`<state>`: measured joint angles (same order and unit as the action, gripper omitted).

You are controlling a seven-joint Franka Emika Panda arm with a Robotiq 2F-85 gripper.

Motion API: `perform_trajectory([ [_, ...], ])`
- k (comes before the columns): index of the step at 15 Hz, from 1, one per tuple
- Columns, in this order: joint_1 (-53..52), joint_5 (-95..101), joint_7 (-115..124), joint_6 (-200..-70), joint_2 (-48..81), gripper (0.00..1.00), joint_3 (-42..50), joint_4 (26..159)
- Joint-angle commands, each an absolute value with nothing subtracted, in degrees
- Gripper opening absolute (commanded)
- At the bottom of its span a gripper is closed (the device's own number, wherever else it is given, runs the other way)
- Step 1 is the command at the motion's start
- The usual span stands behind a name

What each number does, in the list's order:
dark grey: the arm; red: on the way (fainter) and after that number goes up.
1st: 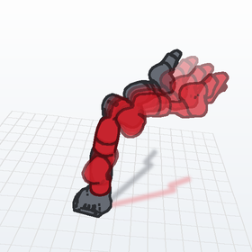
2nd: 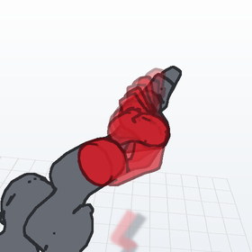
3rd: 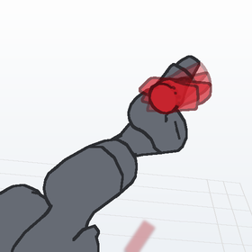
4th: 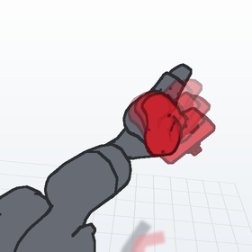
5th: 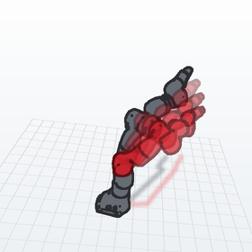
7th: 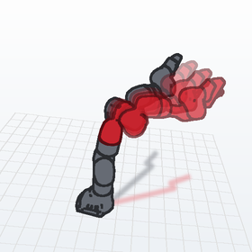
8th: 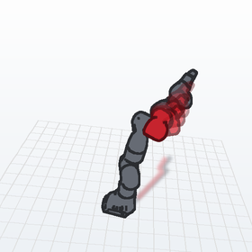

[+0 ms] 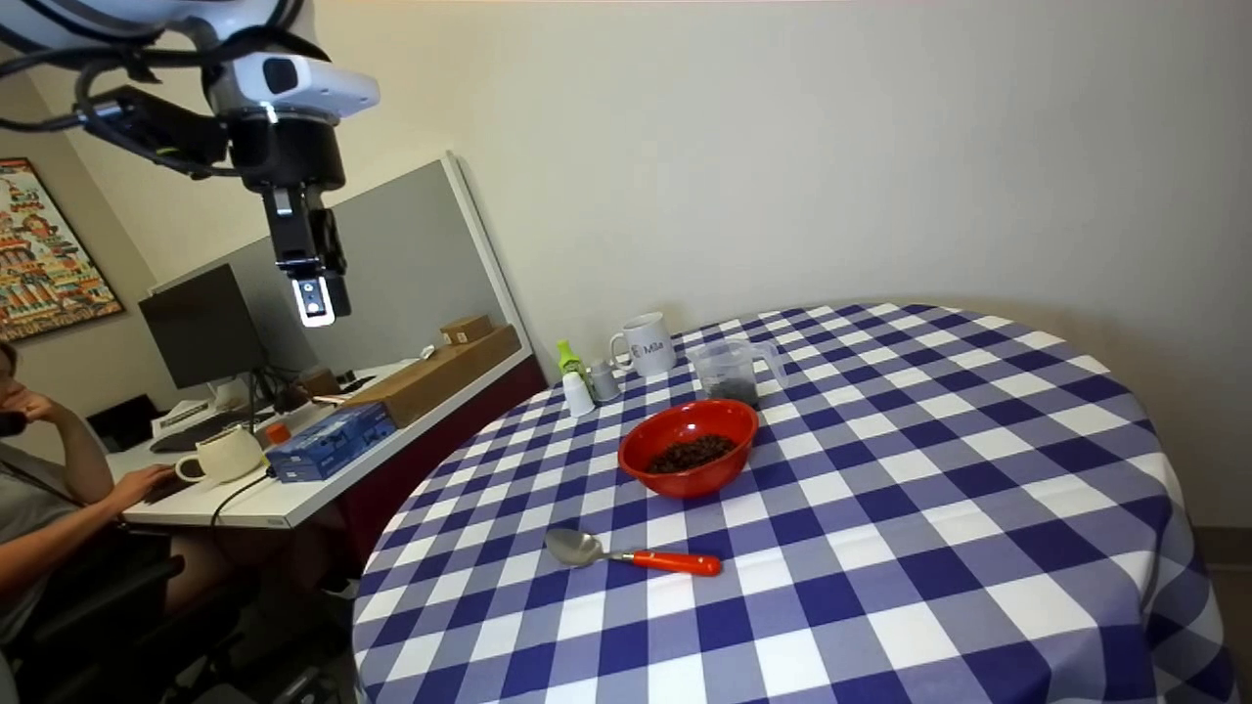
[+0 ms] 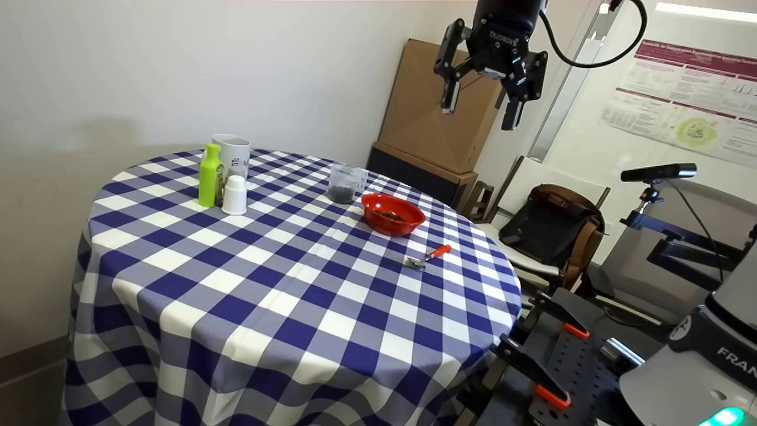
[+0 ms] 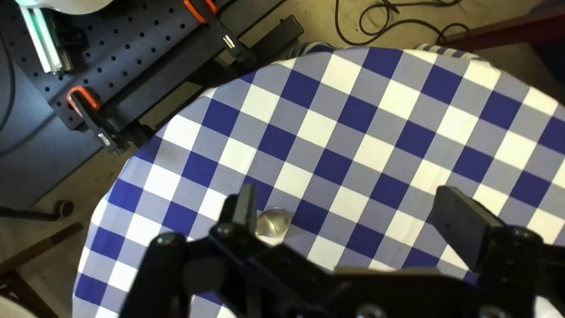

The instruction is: Put a spoonful of the things in the bowl into the jug

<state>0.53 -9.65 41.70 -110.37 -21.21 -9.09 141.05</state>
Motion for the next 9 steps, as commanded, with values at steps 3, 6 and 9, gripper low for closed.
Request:
perform_trajectory([
  [3,3.37,-9.73,54.15,-118.12,-22.14,1.0,-8.22,144.0],
  [6,5.16,-7.99,61.37,-122.05,-22.91,1.0,-7.9,146.27],
  [9,7.58,-5.26,68.01,-125.17,-23.09,1.0,-7.01,148.4],
])
